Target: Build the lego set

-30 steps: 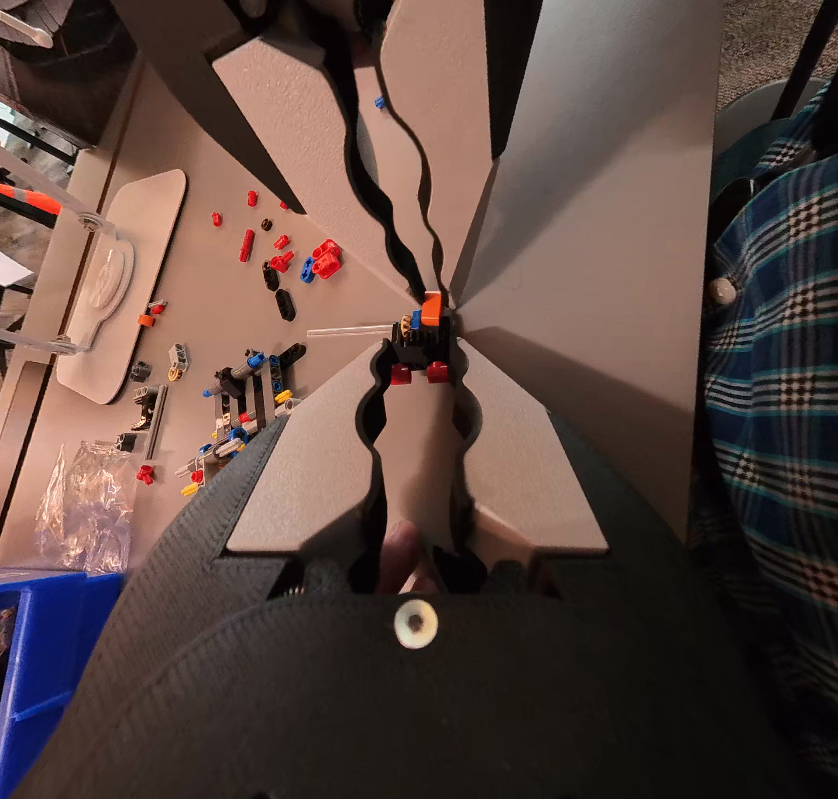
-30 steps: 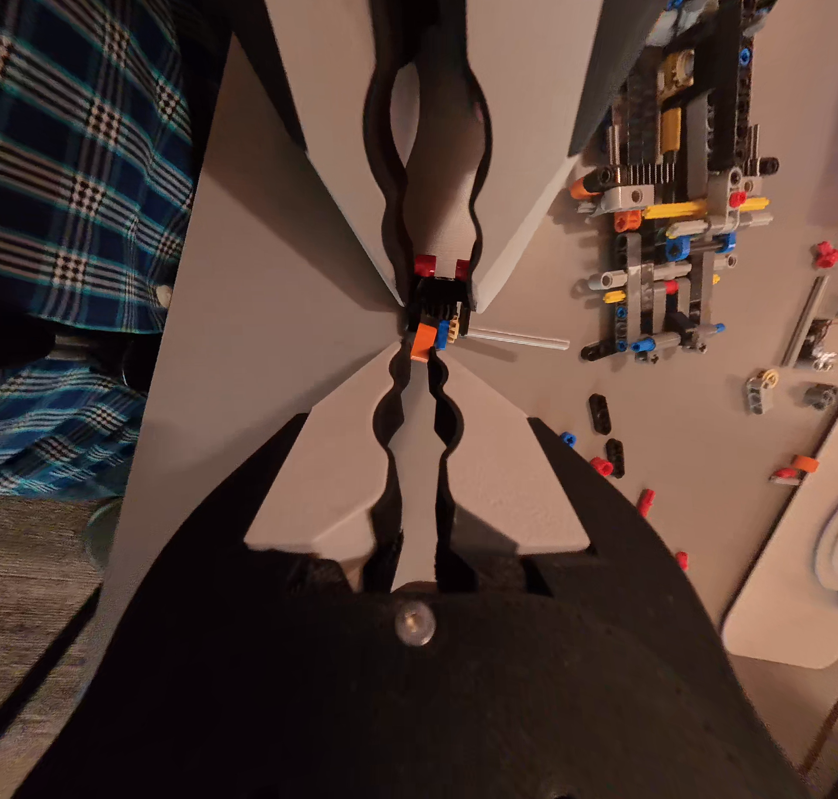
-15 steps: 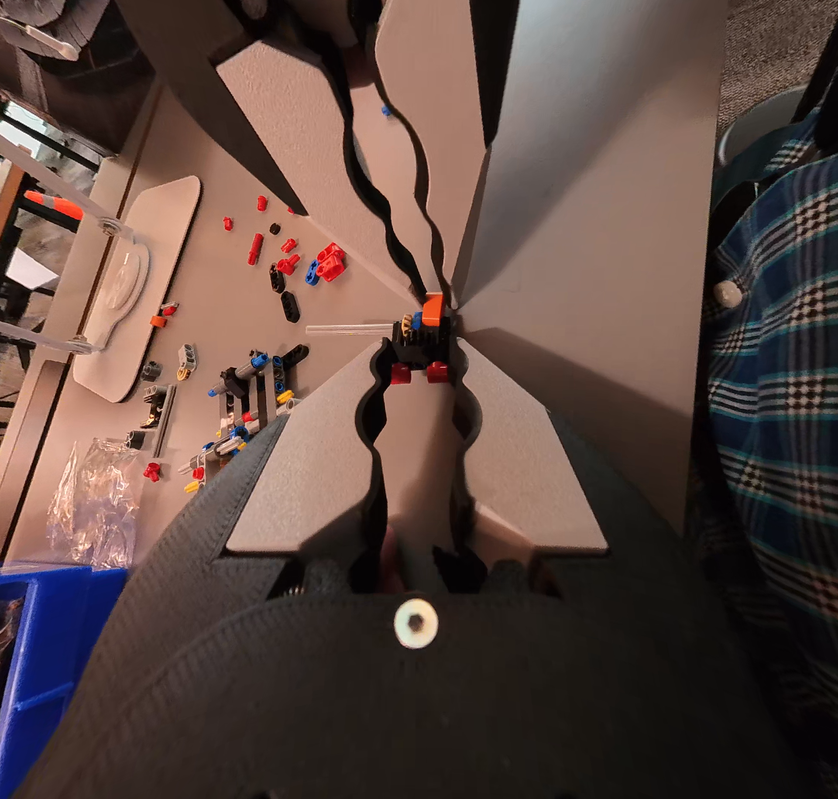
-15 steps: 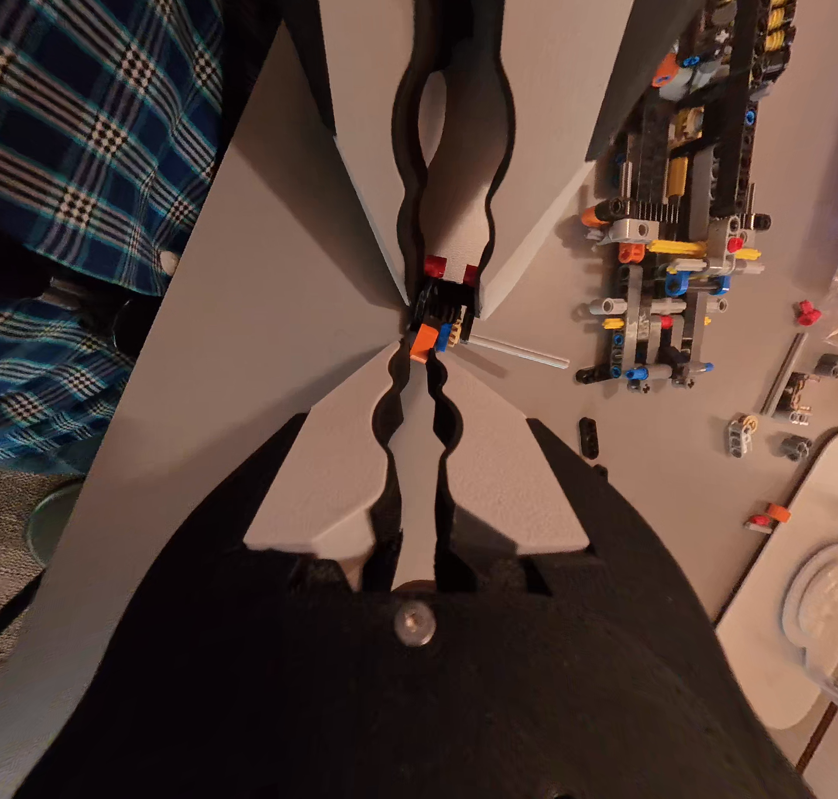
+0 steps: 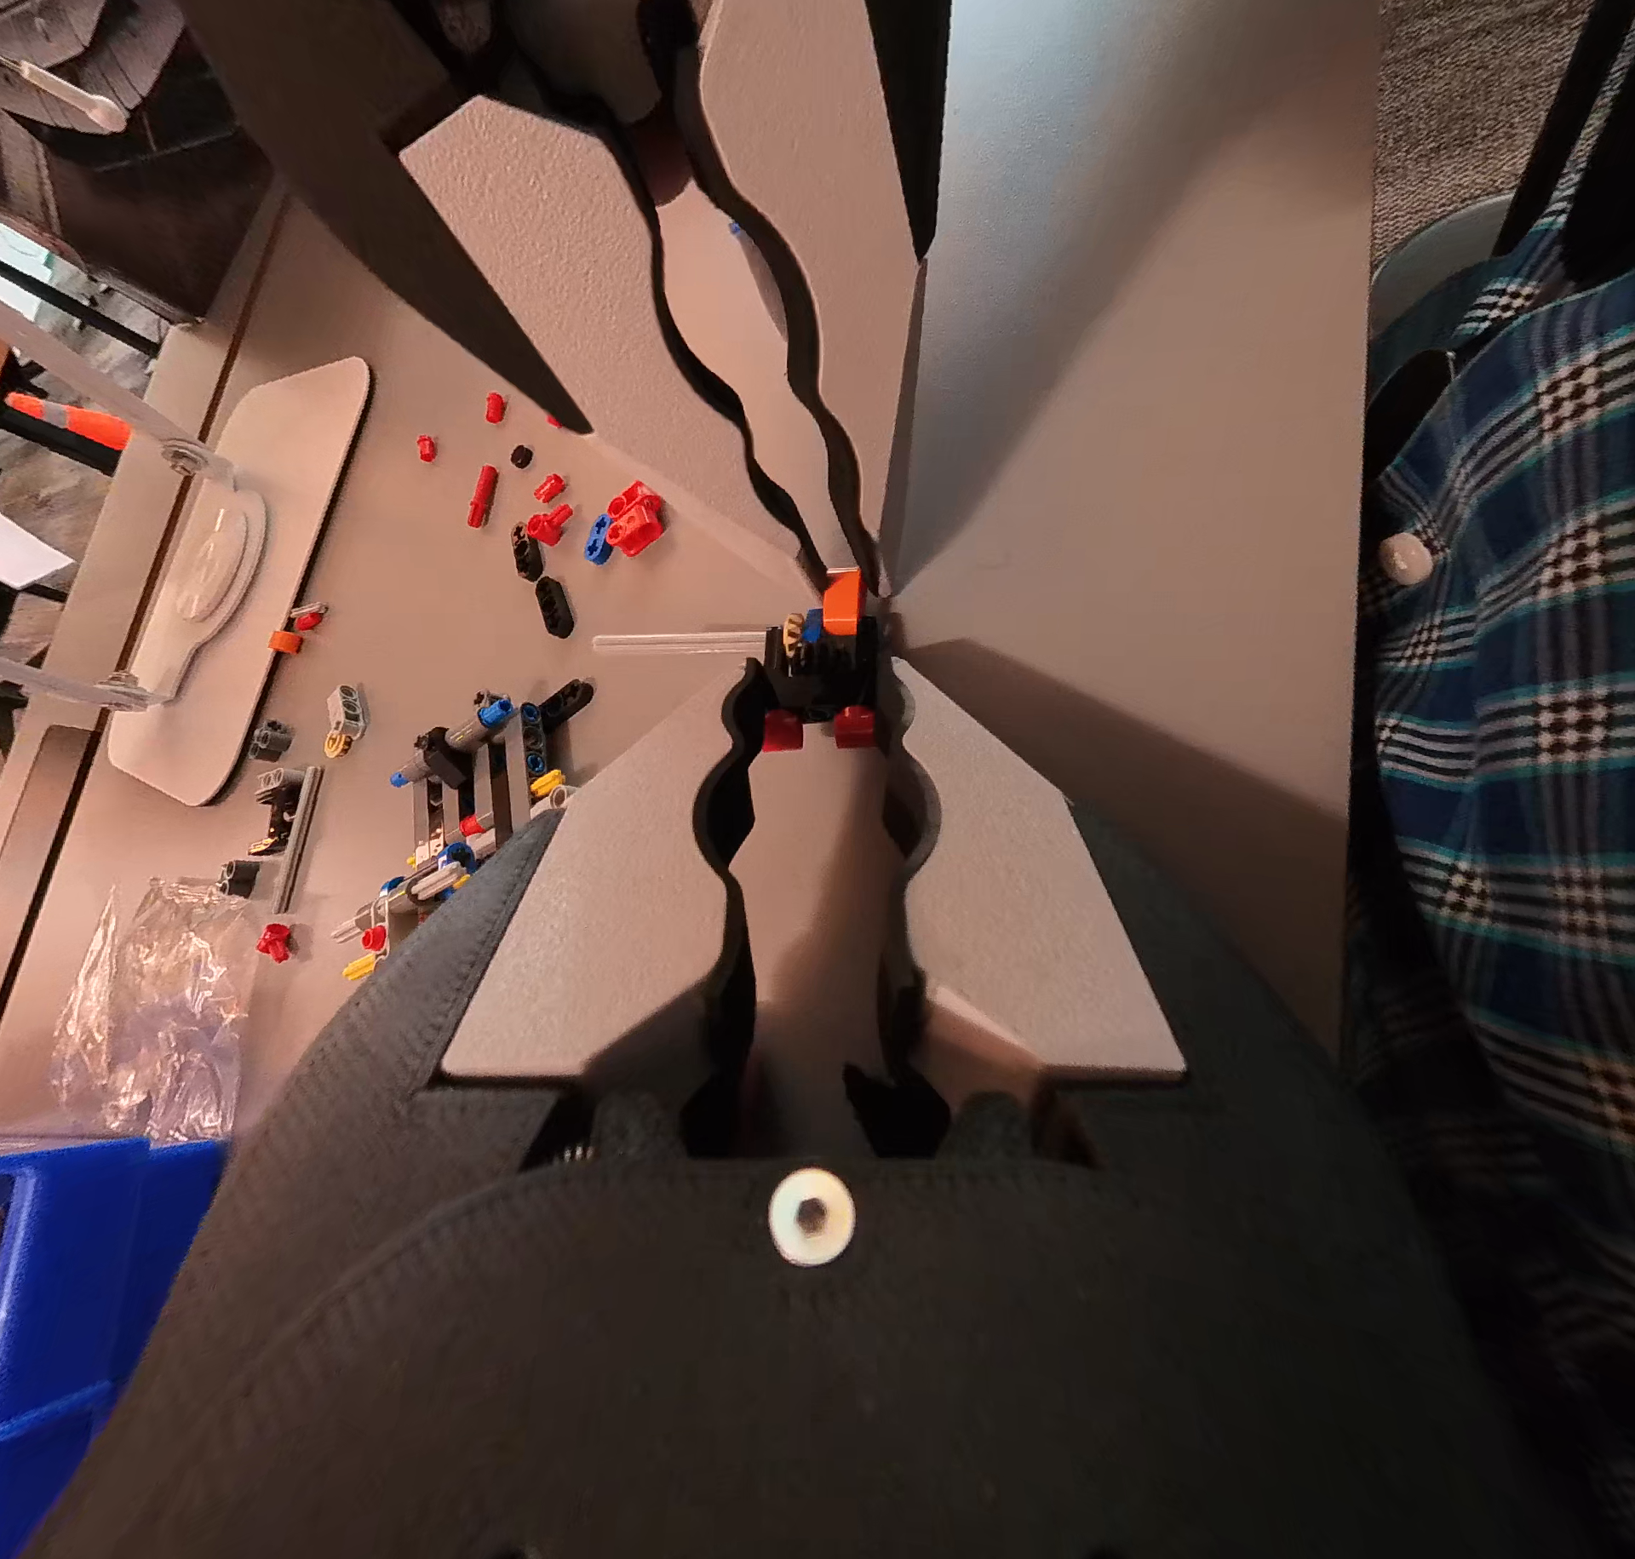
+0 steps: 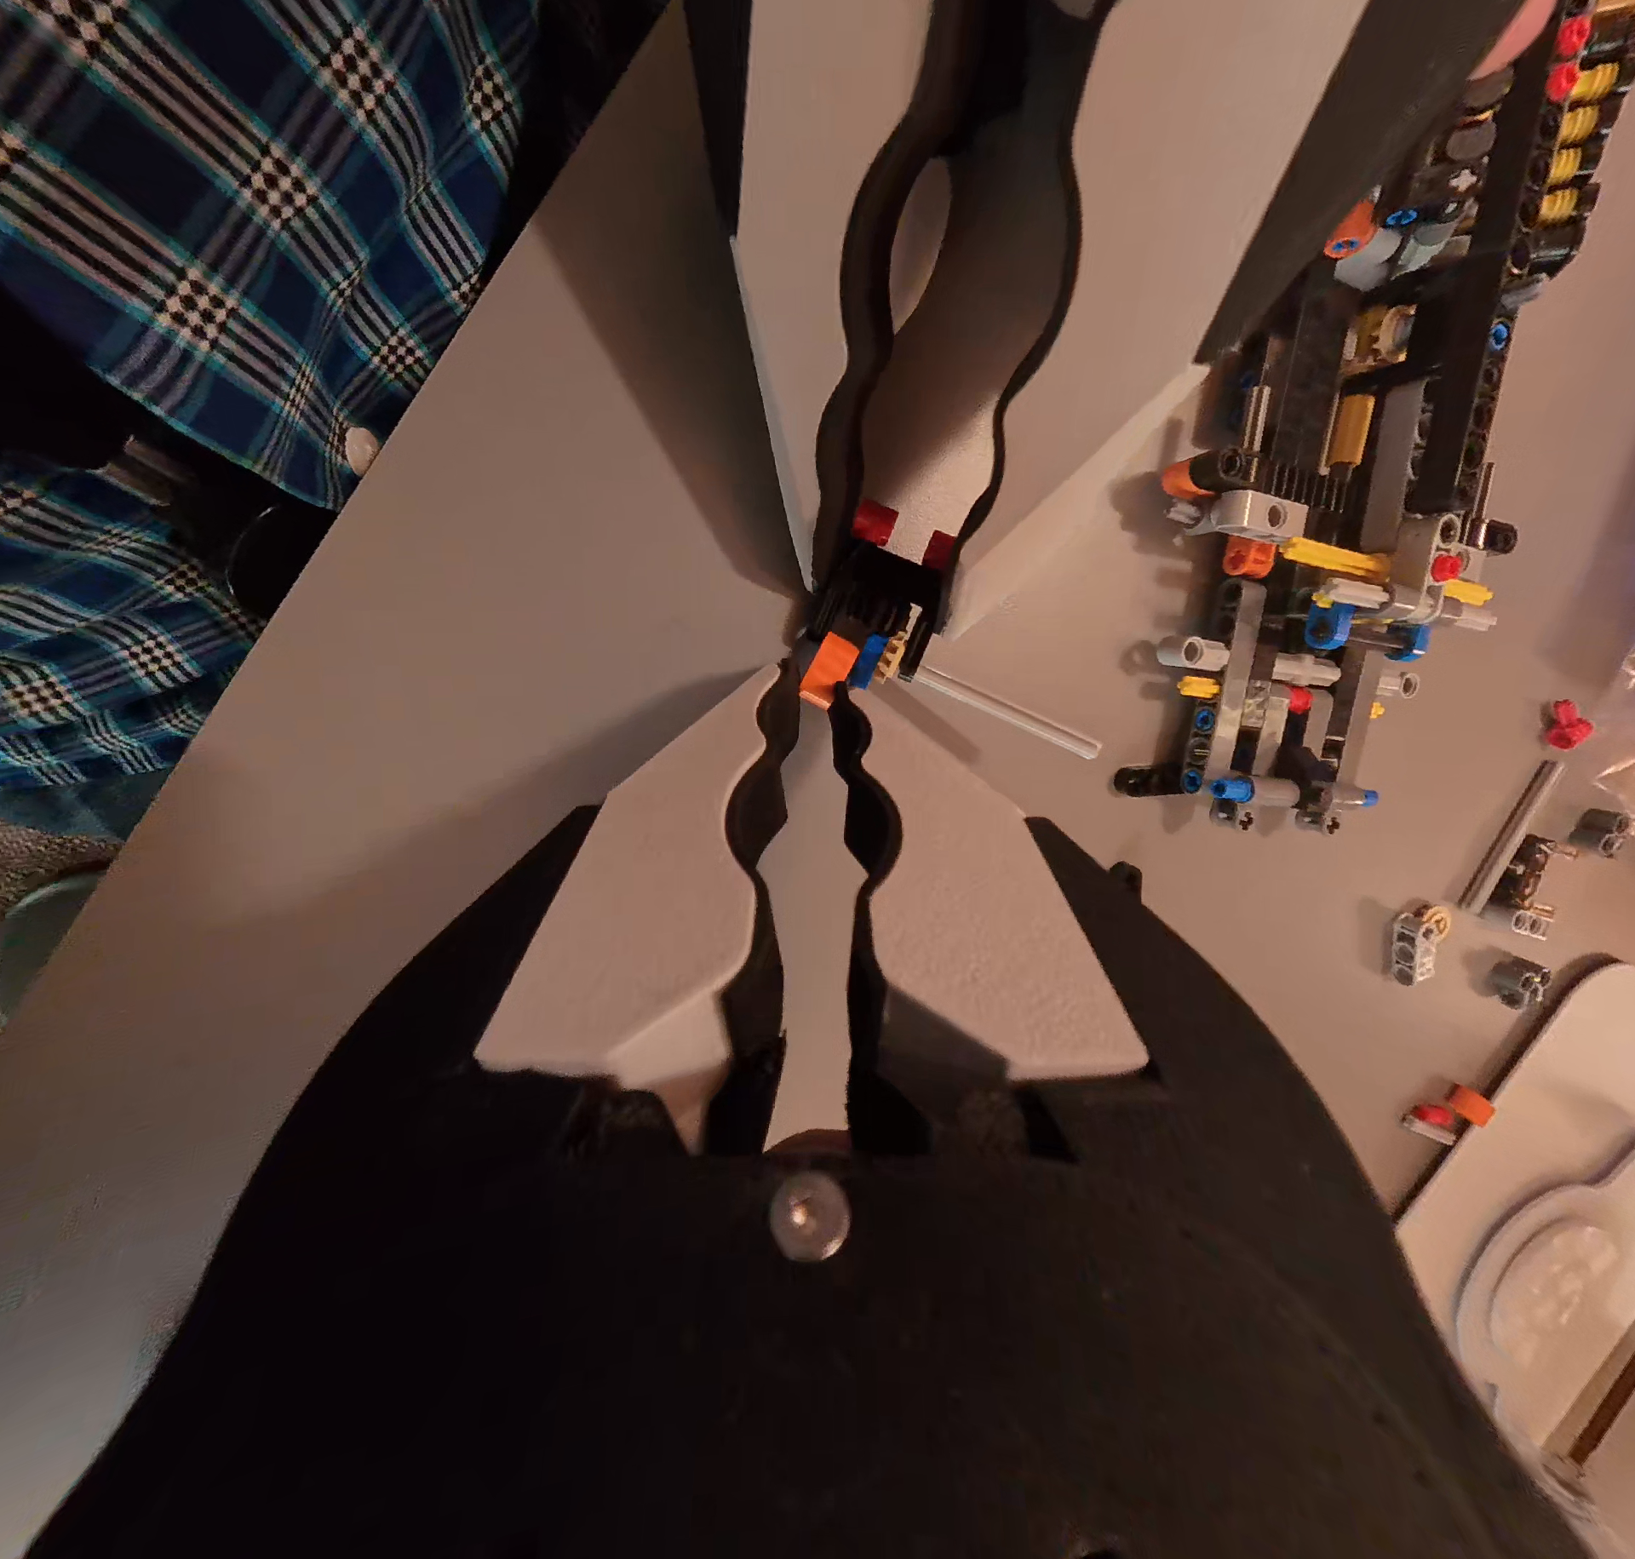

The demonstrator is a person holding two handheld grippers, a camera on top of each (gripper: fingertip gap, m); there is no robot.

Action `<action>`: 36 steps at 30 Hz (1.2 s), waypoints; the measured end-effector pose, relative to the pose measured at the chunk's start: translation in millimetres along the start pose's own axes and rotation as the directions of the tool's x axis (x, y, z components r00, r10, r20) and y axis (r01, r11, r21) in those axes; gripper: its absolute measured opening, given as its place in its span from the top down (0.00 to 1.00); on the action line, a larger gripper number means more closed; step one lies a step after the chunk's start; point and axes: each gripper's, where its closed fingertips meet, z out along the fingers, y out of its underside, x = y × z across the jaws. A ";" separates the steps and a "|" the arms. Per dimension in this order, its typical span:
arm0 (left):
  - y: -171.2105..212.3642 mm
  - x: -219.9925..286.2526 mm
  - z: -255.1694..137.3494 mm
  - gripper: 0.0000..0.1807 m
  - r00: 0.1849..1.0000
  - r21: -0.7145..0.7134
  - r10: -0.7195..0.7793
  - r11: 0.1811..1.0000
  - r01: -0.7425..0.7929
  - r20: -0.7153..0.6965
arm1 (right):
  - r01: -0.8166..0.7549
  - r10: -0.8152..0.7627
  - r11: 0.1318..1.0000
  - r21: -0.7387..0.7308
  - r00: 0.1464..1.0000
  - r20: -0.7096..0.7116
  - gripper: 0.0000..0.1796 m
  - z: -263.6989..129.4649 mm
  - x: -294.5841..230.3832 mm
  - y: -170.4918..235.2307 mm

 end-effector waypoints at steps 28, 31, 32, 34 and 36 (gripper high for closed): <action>0.1 -1.6 2.9 0.87 0.998 0.004 -0.031 0.999 0.032 -0.056 | -0.104 0.097 0.994 0.018 0.965 0.243 0.98 -4.9 3.7 -4.2; -0.3 -1.3 2.8 0.87 0.998 0.003 -0.032 0.999 0.032 -0.054 | -0.135 0.137 0.991 -0.022 0.967 0.213 0.98 -4.6 3.4 -3.6; -0.3 -1.2 3.0 0.87 0.998 0.002 -0.035 0.999 0.035 -0.055 | -0.143 0.148 0.989 -0.037 0.969 0.198 0.98 -4.4 3.5 -3.3; -0.7 -1.2 3.0 0.87 0.998 -0.002 -0.036 0.999 0.036 -0.051 | -0.150 0.161 0.985 -0.082 0.975 0.153 0.98 -4.0 3.6 -2.7; -0.8 -1.0 3.0 0.87 0.999 -0.007 -0.033 0.999 0.032 -0.043 | -0.152 0.165 0.979 -0.133 0.982 0.092 0.98 -3.4 3.9 -2.5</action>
